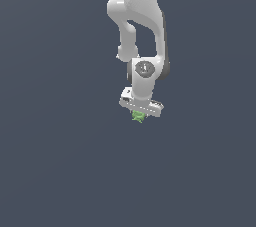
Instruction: Pick up the object and move it to a goal position.
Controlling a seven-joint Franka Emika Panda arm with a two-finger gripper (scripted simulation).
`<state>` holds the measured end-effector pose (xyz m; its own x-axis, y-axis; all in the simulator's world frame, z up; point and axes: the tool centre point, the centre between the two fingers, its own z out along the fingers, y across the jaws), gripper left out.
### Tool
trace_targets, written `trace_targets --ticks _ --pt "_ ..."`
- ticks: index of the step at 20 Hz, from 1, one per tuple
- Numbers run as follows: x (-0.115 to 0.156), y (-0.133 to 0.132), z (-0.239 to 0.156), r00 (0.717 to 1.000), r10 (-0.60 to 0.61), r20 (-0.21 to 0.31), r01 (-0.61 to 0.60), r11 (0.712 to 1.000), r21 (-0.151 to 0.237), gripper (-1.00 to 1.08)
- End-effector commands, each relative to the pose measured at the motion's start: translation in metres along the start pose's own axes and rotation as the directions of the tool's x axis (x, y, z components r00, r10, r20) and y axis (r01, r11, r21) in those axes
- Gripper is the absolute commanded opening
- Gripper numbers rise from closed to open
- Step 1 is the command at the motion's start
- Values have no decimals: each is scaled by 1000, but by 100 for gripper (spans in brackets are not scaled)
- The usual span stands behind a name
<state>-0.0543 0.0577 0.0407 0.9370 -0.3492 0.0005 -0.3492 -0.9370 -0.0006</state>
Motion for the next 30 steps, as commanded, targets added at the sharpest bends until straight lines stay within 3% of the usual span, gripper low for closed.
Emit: trace_targets --ticks 1,11,30 --pt "0 1 1 1000 1 1 -1 1000 -1 -100" --pt "-3 -10 -15 1000 1 0 -1 1000 0 -100" --pt "-22 -88 -129 1000 1 0 -1 1000 -1 -100"
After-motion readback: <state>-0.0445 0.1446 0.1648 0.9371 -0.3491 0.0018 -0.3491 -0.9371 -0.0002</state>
